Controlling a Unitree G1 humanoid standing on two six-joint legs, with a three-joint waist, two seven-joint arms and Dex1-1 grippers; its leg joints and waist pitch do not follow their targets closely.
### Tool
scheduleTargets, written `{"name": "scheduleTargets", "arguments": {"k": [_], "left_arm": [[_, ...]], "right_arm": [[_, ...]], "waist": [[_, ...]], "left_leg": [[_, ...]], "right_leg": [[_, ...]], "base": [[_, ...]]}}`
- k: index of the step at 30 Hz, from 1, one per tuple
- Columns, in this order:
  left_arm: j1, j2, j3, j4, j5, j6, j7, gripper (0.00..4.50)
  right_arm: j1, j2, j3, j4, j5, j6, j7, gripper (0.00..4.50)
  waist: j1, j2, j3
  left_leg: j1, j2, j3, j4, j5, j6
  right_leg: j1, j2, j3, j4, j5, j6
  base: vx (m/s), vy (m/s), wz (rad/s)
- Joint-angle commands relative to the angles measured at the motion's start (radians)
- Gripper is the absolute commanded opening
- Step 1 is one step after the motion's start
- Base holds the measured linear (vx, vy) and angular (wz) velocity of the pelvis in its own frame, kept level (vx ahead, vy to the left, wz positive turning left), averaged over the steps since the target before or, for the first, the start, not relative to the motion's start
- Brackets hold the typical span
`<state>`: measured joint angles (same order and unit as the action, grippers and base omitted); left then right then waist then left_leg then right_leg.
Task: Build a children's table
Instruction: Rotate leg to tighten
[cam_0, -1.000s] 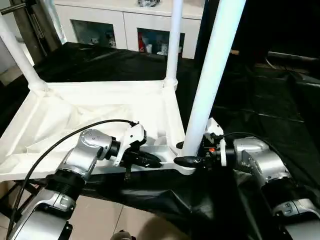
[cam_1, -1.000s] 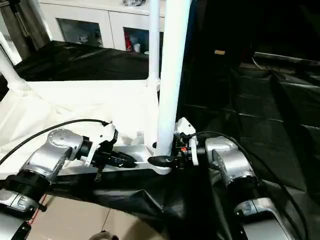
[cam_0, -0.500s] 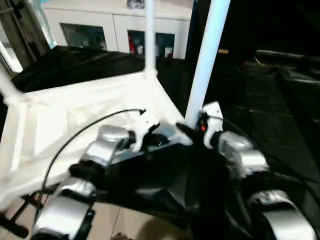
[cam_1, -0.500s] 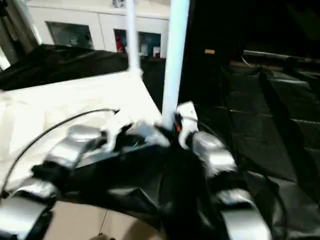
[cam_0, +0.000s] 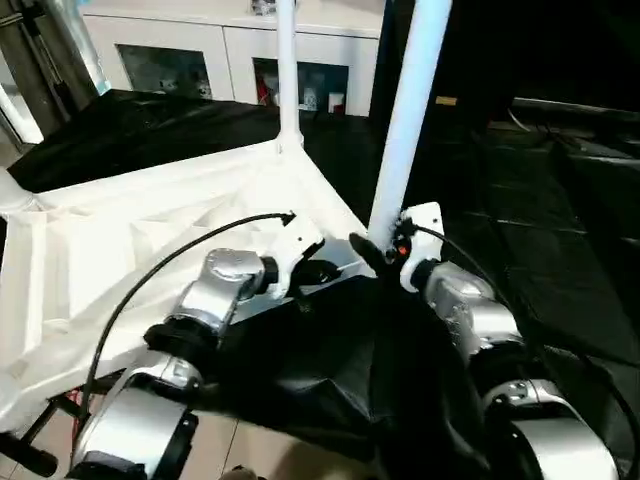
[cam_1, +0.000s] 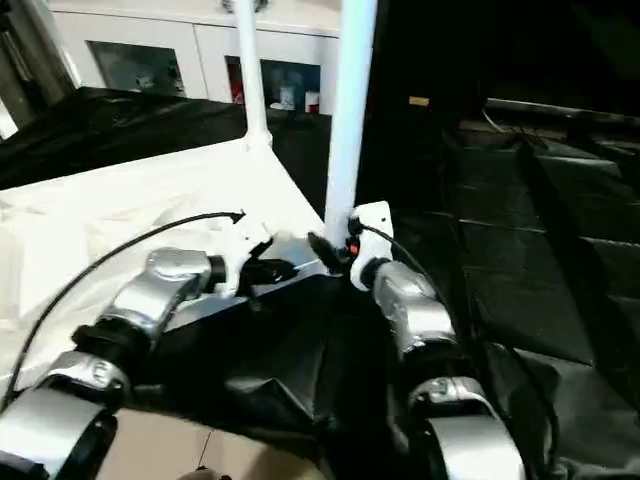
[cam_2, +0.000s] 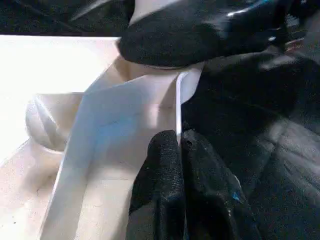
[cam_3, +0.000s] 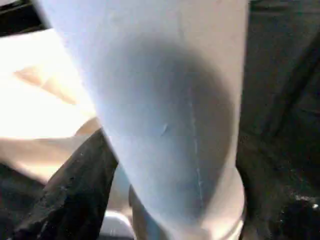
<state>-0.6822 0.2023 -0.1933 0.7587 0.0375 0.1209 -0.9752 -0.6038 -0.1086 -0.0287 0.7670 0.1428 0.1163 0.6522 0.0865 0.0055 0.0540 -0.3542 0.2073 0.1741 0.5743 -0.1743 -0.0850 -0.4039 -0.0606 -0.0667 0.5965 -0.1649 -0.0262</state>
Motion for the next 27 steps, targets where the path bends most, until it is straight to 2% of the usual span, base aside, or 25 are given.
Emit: {"name": "scheduleTargets", "arguments": {"k": [1, 4, 5, 7, 8, 14, 19, 23, 27], "left_arm": [[-0.01, -0.046, -0.028, -0.075, -0.063, -0.058, -0.076, 0.0], [0.015, -0.017, -0.051, -0.115, -0.076, -0.056, -0.163, 0.0], [0.031, 0.006, -0.066, -0.14, -0.082, -0.055, -0.224, 0.0], [0.039, 0.019, -0.073, -0.151, -0.084, -0.054, -0.253, 0.0], [0.046, 0.031, -0.08, -0.16, -0.087, -0.055, -0.281, 0.0], [0.092, 0.093, -0.116, -0.222, -0.098, -0.018, -0.422, 0.0], [0.119, 0.122, -0.137, -0.273, -0.105, 0.009, -0.482, 0.0], [0.126, 0.127, -0.138, -0.287, -0.107, 0.018, -0.49, 0.0], [0.128, 0.128, -0.134, -0.294, -0.103, 0.026, -0.479, 0.0]], "right_arm": [[0.009, 0.05, 0.109, -0.025, -0.003, 0.013, 0.132, 3.61], [0.03, -0.006, 0.143, -0.073, 0.003, 0.026, 0.252, 3.61], [0.047, -0.048, 0.165, -0.113, 0.009, 0.046, 0.346, 3.61], [0.058, -0.071, 0.176, -0.137, 0.015, 0.052, 0.399, 3.61], [0.068, -0.093, 0.186, -0.16, 0.023, 0.057, 0.447, 3.61], [0.108, -0.203, 0.254, -0.232, 0.032, 0.1, 0.652, 3.61], [0.115, -0.219, 0.268, -0.251, 0.027, 0.129, 0.691, 3.61], [0.121, -0.225, 0.281, -0.274, 0.032, 0.153, 0.707, 3.27], [0.127, -0.227, 0.288, -0.289, 0.037, 0.171, 0.717, 3.04]], "waist": [[0.004, -0.003, -0.067], [0.009, -0.003, -0.067], [0.011, -0.001, -0.069], [0.012, -0.002, -0.069], [0.014, -0.001, -0.07], [0.026, -0.005, -0.066], [0.027, -0.004, -0.062], [0.028, -0.007, -0.063], [0.028, -0.006, -0.066]], "left_leg": [[0.001, 0.023, -0.002, -0.06, -0.193, 0.051], [0.002, 0.025, 0.0, -0.059, -0.189, 0.056], [0.003, 0.026, 0.001, -0.058, -0.186, 0.059], [-0.001, 0.026, 0.001, -0.057, -0.176, 0.069], [0.001, 0.027, 0.001, -0.056, -0.179, 0.069], [0.005, 0.029, 0.002, -0.058, -0.208, 0.067], [0.007, 0.029, 0.0, -0.061, -0.231, 0.049], [0.006, 0.029, -0.001, -0.062, -0.214, 0.047], [0.004, 0.028, -0.001, -0.059, -0.196, 0.051]], "right_leg": [[0.058, -0.079, 0.044, -0.07, -0.241, -0.194], [0.058, -0.076, 0.043, -0.068, -0.23, -0.204], [0.056, -0.077, 0.044, -0.066, -0.215, -0.211], [0.058, -0.074, 0.044, -0.062, -0.185, -0.215], [0.057, -0.077, 0.043, -0.062, -0.185, -0.22], [0.052, -0.077, 0.044, -0.069, -0.251, -0.209], [0.048, -0.079, 0.044, -0.077, -0.334, -0.187], [0.049, -0.077, 0.044, -0.075, -0.321, -0.18], [0.05, -0.077, 0.044, -0.071, -0.288, -0.187]], "base": [[0.0, 0.0, 0.0], [0.0, 0.0, 0.0], [0.0, 0.0, 0.0], [0.0, 0.0, 0.0], [0.0, 0.0, 0.0], [0.0, 0.0, 0.0], [0.0, 0.0, 0.0], [0.0, 0.0, 0.0], [0.0, 0.0, 0.0]]}}
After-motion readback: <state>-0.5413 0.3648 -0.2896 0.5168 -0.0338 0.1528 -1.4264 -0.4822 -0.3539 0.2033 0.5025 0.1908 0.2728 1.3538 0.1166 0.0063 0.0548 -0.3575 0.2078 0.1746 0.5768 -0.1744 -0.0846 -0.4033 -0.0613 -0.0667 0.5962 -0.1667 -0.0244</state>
